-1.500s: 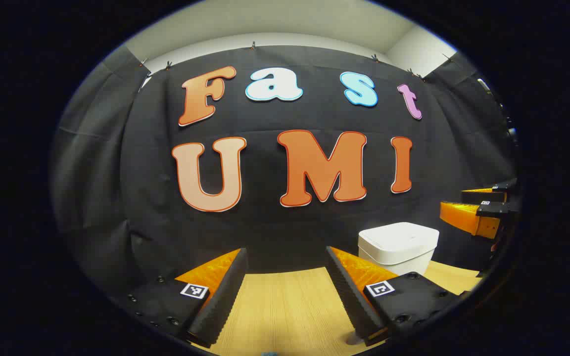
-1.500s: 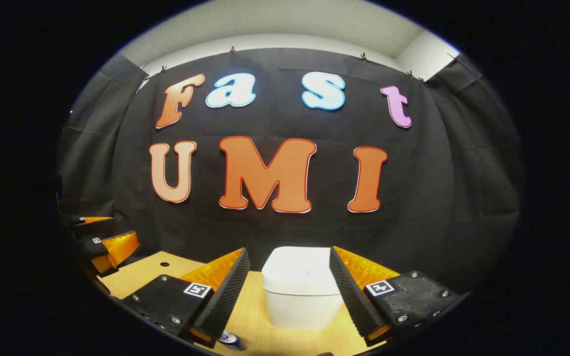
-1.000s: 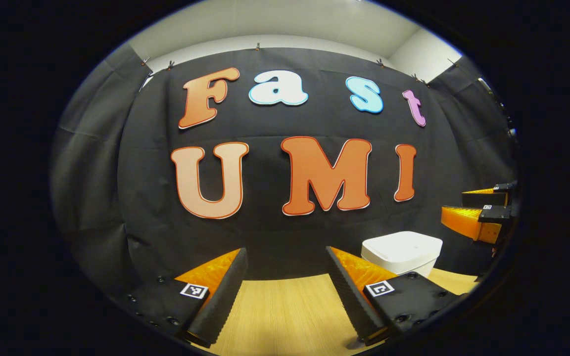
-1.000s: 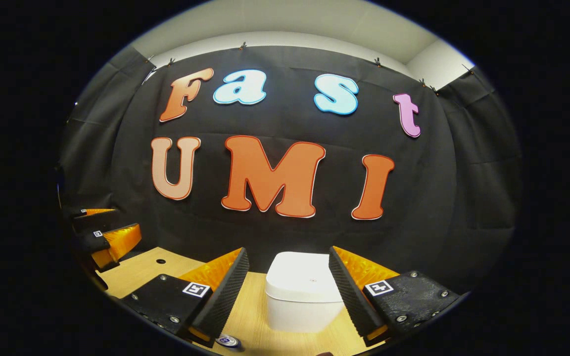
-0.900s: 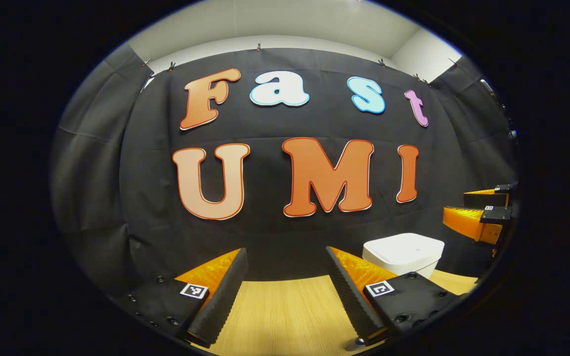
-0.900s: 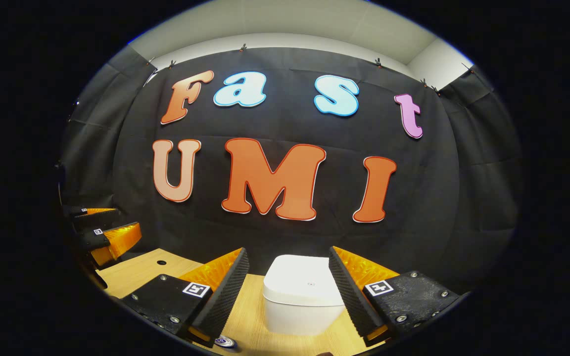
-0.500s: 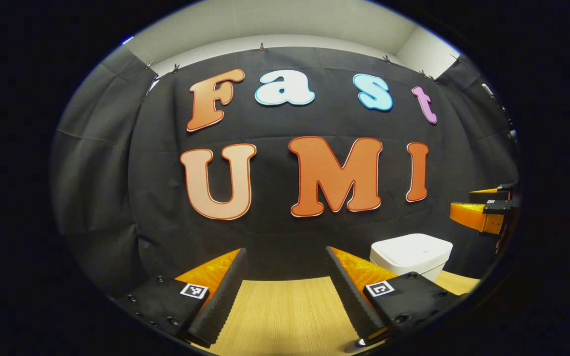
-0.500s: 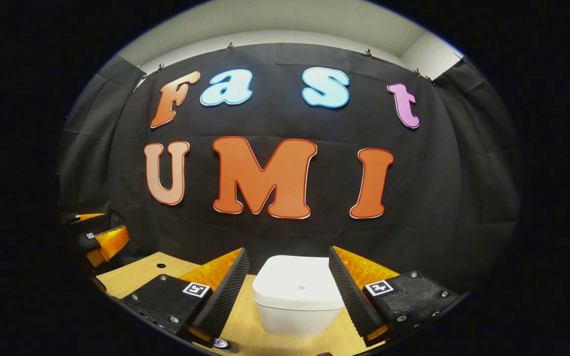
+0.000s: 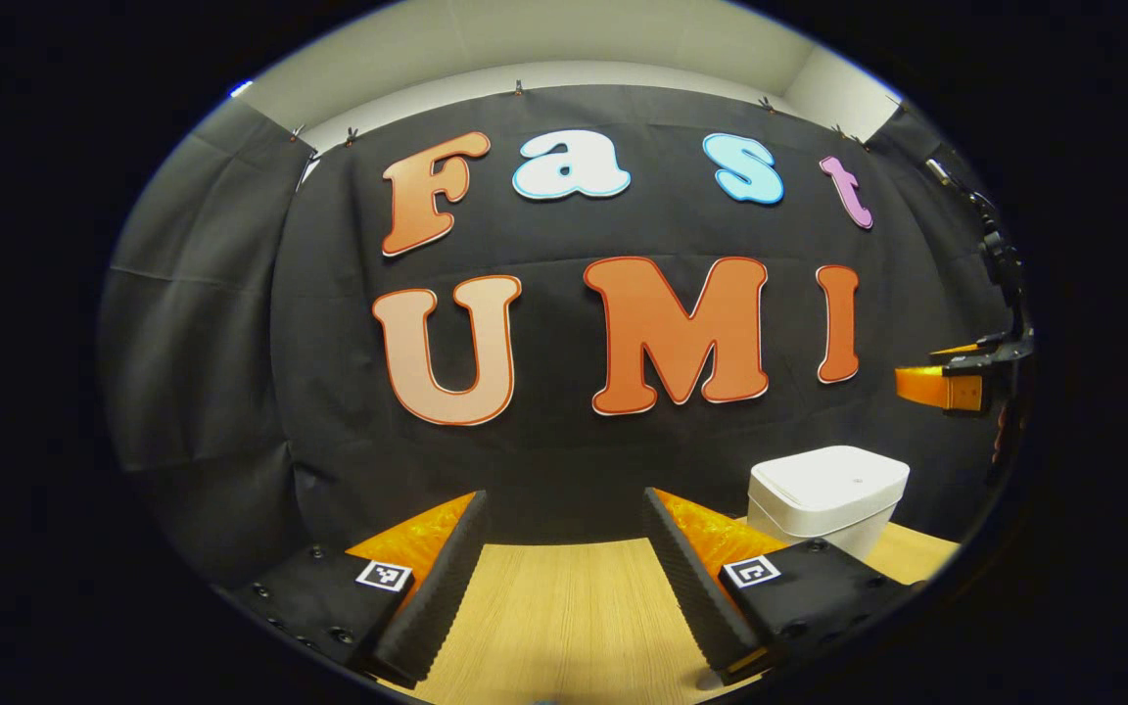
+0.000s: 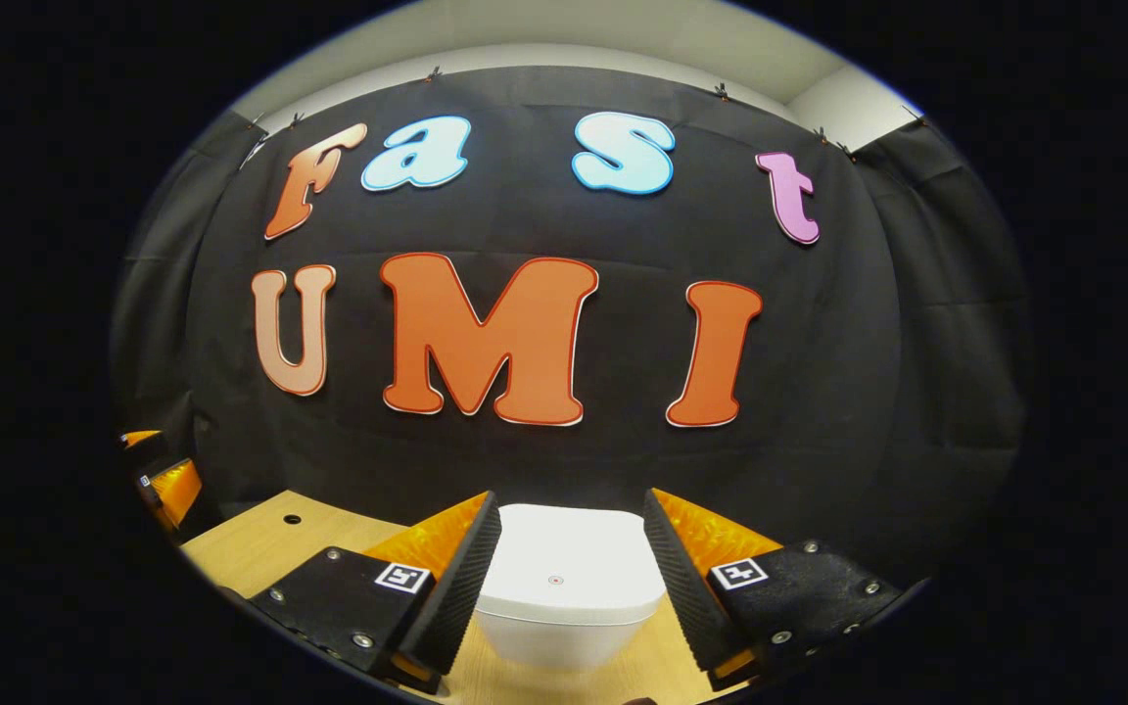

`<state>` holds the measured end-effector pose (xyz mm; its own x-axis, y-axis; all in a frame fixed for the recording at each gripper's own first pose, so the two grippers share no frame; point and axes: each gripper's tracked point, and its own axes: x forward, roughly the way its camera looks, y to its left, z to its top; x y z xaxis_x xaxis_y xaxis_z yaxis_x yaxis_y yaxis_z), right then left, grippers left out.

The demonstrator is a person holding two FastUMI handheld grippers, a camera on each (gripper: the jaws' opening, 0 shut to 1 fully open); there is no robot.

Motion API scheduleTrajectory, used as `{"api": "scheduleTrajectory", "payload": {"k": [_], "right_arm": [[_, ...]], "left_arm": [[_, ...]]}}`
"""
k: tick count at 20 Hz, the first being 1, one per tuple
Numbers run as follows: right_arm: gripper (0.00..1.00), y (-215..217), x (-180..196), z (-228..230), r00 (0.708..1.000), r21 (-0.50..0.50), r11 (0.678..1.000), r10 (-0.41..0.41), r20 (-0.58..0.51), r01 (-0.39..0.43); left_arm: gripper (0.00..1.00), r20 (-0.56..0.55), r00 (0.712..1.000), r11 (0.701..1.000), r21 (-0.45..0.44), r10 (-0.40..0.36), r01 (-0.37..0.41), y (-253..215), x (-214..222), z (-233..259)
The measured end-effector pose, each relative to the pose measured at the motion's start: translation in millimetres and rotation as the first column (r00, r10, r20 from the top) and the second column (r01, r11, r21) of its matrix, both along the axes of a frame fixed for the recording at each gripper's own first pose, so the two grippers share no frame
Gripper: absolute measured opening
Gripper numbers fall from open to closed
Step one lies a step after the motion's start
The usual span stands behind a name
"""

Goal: Press the lid of the desktop garbage bin to open it, pick up the crumpled paper on the desktop and throw it into the bin, then pick up the pop can on the desktop and drop it into the bin, and finally close the garbage bin lid.

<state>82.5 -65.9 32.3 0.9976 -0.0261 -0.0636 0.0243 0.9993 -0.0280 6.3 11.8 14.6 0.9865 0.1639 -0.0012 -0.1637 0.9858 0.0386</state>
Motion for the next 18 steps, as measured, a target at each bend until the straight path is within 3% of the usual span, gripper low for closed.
{"api": "scheduleTrajectory", "payload": {"k": [5, 9, 12, 17, 18], "right_arm": [[0.71, -3, 17, 2, 0.999, -0.003, 1.000, 0.006, -0.042, -0.006], [0.44, -2, 29, -2, 0.996, 0.012, 1.000, 0.016, -0.088, -0.015], [0.36, 2, 37, -10, 0.991, 0.019, 0.999, 0.039, -0.125, -0.037], [0.33, 3, 48, -25, 0.982, 0.029, 0.999, 0.047, -0.182, -0.043], [0.26, 2, 51, -30, 0.979, 0.038, 0.998, 0.048, -0.199, -0.042]], "left_arm": [[0.99, -0.014, 1.000, 0.999, 0.036, 0.026, -0.026, 6, -12, -4], [0.97, -0.031, 0.997, 0.997, 0.043, 0.066, -0.064, 15, -23, -11], [0.97, -0.043, 0.995, 0.995, 0.041, 0.095, -0.093, 22, -30, -15], [1.00, -0.069, 0.989, 0.991, 0.037, 0.132, -0.130, 29, -36, -25], [1.00, -0.072, 0.987, 0.990, 0.039, 0.141, -0.139, 31, -38, -25]]}}
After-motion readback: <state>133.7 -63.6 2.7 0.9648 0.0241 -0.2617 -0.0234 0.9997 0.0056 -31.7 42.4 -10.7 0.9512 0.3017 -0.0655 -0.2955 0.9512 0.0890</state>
